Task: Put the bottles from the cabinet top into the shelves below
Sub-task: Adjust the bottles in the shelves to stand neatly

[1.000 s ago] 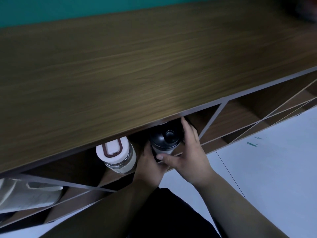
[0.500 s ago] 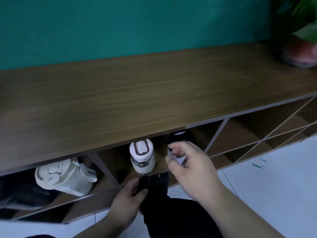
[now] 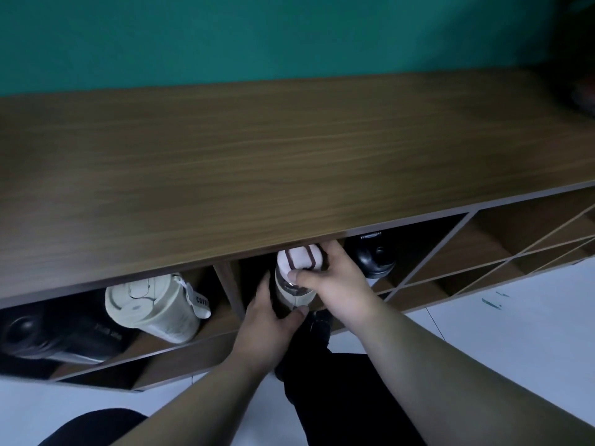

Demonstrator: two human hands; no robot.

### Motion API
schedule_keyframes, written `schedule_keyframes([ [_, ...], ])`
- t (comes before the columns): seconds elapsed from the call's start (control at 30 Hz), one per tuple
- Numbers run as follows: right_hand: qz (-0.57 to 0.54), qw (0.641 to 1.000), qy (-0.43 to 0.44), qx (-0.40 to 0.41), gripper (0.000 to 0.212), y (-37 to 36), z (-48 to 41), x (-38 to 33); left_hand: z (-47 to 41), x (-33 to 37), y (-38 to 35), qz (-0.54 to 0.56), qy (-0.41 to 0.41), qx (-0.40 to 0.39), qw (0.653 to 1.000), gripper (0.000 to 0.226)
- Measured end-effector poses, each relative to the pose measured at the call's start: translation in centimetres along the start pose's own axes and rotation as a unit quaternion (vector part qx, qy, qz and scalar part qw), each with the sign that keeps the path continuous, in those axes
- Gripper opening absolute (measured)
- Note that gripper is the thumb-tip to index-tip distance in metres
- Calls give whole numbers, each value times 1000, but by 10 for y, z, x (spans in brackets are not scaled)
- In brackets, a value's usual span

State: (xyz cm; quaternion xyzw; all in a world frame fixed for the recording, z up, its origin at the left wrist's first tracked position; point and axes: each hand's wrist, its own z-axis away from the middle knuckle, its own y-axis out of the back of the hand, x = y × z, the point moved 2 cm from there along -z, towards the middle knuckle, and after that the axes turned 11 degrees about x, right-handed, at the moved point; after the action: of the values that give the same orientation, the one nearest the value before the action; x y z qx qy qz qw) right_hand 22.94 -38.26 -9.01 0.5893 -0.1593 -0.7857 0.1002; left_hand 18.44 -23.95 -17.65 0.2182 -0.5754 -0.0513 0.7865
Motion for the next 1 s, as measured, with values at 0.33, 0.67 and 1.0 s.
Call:
schedule_keyframes([
  [0.33, -9, 1000, -3, 4, 39, -6, -5, 8, -4, 10, -2, -26, -57, 20, 998, 77],
  [0.67, -44, 999, -16, -7, 42, -6, -2, 8, -4, 11, -1, -19, -65, 20, 997, 70],
  [1.0, -25, 1000, 7, -14, 55, -5, -2, 9, -2, 4, -1, -14, -40, 3, 999, 68],
])
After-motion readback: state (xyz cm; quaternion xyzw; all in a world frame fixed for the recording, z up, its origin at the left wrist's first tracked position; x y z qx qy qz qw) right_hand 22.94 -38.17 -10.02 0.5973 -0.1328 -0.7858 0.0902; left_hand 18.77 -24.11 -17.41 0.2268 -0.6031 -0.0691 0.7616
